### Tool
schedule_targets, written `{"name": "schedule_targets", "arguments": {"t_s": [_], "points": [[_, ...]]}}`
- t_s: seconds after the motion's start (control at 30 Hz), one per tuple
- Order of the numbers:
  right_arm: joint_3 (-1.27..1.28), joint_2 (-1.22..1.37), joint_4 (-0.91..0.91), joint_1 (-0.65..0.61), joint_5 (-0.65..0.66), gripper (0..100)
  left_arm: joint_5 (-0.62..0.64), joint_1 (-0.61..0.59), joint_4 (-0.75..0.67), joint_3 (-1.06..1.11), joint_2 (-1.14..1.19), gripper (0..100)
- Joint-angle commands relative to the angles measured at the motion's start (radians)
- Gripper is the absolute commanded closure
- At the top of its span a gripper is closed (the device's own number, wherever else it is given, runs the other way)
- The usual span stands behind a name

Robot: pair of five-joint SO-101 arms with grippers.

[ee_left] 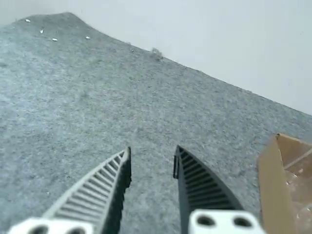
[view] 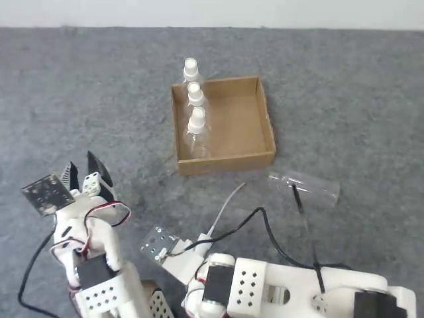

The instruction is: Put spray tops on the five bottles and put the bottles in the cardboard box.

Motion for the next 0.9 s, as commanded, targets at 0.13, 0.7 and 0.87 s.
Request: {"name": "schedule_targets", "arguments": {"t_s": [0.13, 0.7, 0.87], "points": [[0.094, -0.025, -0.09, 0.054, 0.034, 69.1, 0.0, -0.003, -0.034, -0.013, -0.015, 86], [0.055, -0.039, -0.122, 0.354, 0.163, 98.8, 0.0, 0.0, -0.032, -0.013, -0.015, 86], [0.003, -0.039, -0.124, 0.438, 0.163, 99.2, 0.0, 0.002, -0.032, -0.013, -0.015, 86]]}}
